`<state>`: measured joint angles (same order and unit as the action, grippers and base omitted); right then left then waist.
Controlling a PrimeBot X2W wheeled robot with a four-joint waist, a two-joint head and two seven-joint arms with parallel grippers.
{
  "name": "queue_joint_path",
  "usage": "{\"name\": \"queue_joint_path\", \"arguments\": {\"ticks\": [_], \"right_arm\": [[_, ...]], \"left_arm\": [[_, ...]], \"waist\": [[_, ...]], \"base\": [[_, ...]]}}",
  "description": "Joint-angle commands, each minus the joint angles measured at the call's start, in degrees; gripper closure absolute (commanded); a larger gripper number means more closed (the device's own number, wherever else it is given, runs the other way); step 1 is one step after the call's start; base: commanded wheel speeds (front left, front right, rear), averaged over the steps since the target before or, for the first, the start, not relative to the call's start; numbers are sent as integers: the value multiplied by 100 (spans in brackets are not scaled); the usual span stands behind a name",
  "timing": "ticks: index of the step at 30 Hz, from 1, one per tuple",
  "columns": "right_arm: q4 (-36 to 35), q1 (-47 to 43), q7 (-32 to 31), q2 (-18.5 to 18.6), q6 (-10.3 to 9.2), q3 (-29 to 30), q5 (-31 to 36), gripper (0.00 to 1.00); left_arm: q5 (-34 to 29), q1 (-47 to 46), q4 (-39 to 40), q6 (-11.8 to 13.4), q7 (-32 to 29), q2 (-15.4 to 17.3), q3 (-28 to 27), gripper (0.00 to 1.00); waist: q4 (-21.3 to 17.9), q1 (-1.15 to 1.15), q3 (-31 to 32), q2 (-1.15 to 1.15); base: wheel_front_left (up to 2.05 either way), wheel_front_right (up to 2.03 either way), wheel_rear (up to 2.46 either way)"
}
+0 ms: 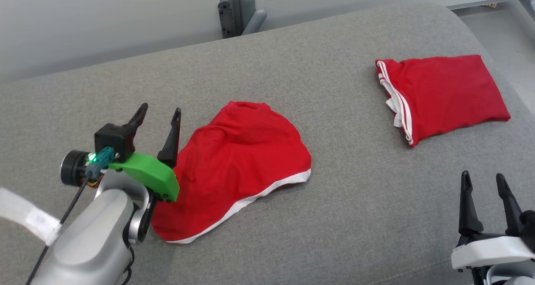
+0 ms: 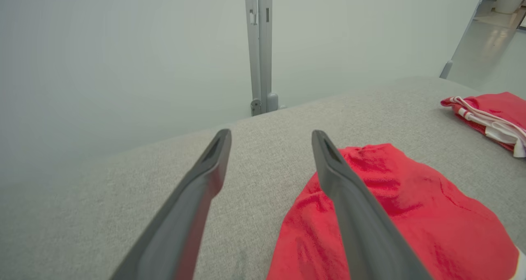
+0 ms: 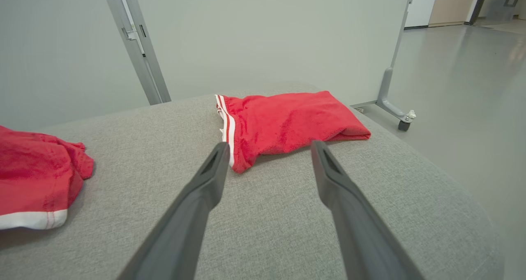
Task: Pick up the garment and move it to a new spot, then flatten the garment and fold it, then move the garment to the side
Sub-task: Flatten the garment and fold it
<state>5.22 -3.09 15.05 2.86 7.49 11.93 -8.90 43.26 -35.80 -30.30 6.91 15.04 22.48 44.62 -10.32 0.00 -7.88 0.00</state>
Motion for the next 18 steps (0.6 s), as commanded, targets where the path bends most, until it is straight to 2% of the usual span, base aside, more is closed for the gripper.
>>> {"name": "queue_joint_path", "arguments": {"ticks": [1, 3, 7, 11, 18], "right_arm": [[-75, -49, 14, 11, 1, 36, 65, 0], [-161, -101, 14, 10, 1, 93, 96, 0], [-340, -187, 14, 10, 1, 184, 162, 0], [-486, -266, 14, 10, 1, 204, 235, 0], [-491, -401, 14, 12, 1, 119, 353, 0]], "left_arm": [[-183, 385, 335, 149, 11, 82, -293, 0], [-416, 962, 930, 317, 5, 69, -783, 0], [-857, 2103, 1780, 351, 6, -64, -1513, 0], [-1133, 2988, 2086, 136, 7, -290, -2103, 0], [-1780, 3868, 2208, -332, 6, -780, -3308, 0]], "waist": [[187, 0, 138, 0], [312, 0, 213, 0], [567, 0, 360, 0], [807, 0, 419, 0], [1238, 0, 531, 0]], "base": [[0, 0, 0], [0, 0, 0], [0, 0, 0], [0, 0, 0], [0, 0, 0]]}}
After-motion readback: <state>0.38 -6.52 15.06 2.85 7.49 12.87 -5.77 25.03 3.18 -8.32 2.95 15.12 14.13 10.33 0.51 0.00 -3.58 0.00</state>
